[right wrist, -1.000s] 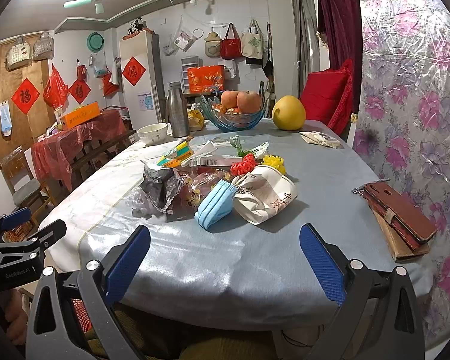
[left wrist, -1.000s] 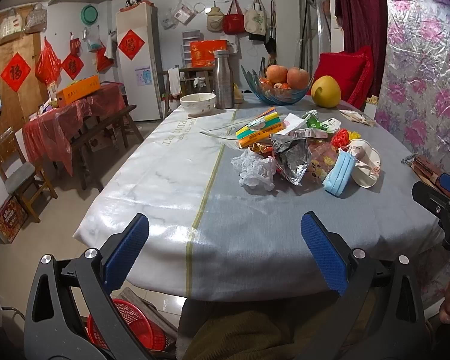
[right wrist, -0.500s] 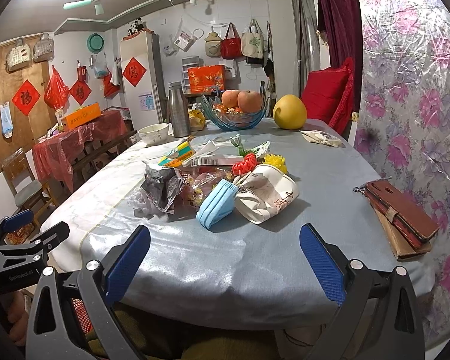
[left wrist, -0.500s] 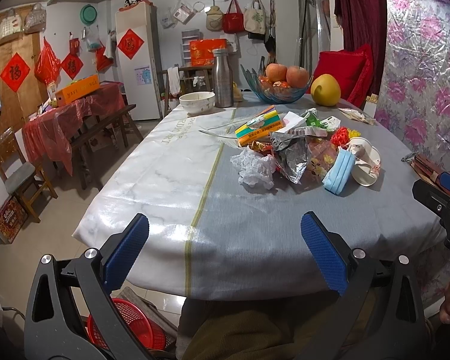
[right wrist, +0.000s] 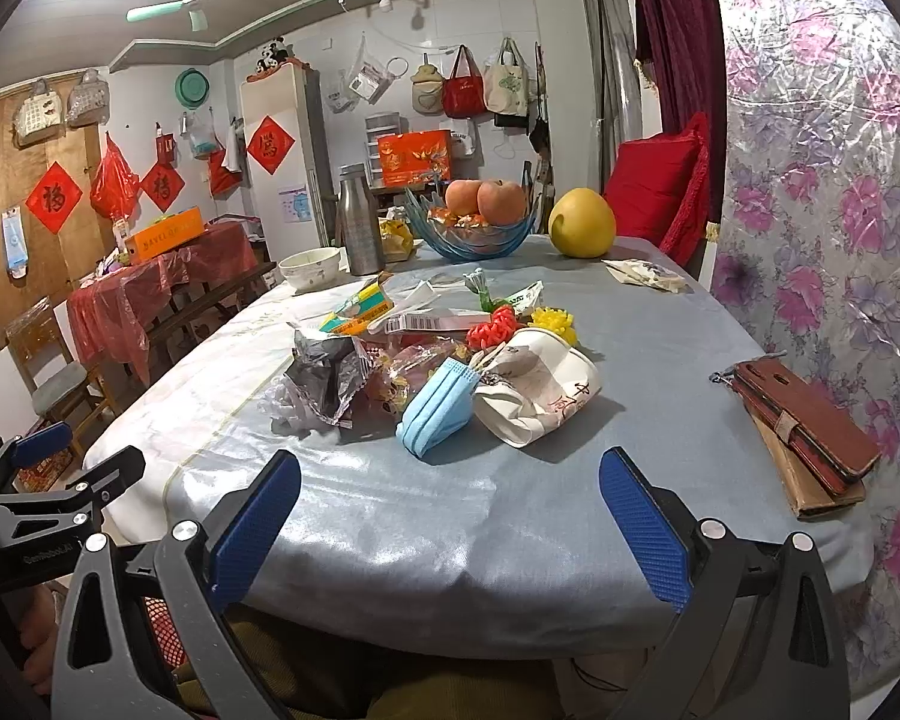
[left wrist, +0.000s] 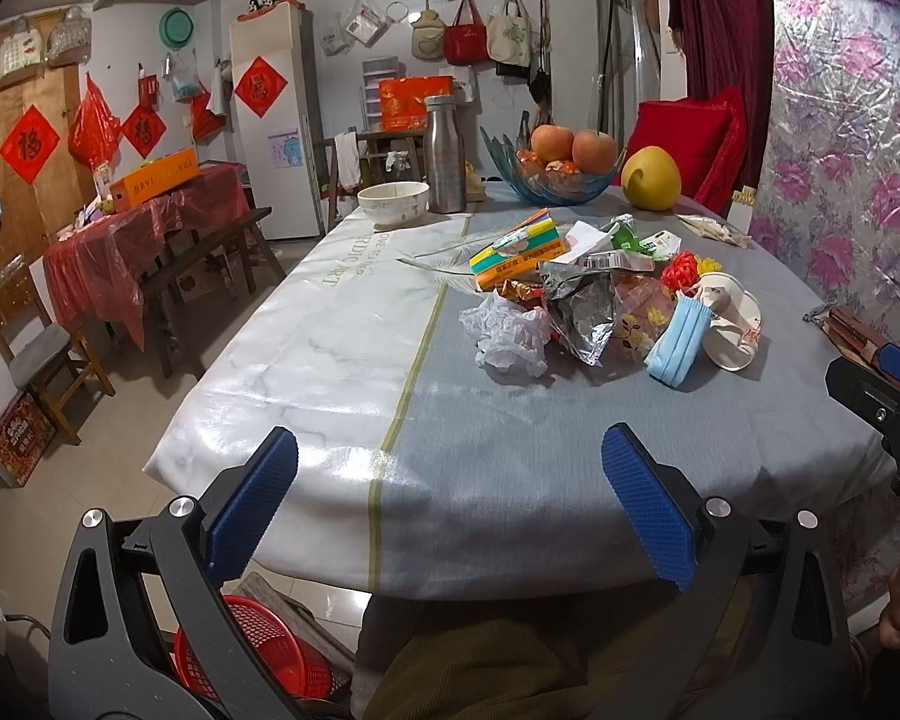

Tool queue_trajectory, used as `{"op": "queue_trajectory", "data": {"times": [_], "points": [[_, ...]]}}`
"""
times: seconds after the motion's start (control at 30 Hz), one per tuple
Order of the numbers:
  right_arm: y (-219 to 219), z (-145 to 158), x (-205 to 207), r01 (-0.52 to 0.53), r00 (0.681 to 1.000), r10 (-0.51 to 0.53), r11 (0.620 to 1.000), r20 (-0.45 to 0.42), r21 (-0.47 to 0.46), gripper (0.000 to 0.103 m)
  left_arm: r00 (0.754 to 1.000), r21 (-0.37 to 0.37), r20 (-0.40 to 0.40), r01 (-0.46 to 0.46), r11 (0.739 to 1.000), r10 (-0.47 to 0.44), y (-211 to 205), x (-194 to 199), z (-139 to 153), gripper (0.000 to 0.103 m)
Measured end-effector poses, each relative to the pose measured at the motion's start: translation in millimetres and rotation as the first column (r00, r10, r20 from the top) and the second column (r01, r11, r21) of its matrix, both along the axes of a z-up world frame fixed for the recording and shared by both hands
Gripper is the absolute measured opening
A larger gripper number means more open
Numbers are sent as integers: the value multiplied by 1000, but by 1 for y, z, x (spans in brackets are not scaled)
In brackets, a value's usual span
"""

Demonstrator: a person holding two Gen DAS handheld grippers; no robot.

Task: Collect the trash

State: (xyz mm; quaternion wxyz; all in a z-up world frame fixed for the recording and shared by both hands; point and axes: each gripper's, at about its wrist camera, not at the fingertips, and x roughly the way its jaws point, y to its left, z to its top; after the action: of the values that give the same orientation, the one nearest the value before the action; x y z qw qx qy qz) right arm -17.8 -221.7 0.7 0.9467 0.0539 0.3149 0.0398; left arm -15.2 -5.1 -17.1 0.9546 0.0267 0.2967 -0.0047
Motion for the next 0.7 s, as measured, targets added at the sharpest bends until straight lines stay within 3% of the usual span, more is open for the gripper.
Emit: {"op": "queue_trajectory", "data": {"times": [0.7], "points": [[4,0,0,-10,1000,10,1000,0,-1,98,1000,0,-6,-3,1000,3,3,-2,-13,97]]}}
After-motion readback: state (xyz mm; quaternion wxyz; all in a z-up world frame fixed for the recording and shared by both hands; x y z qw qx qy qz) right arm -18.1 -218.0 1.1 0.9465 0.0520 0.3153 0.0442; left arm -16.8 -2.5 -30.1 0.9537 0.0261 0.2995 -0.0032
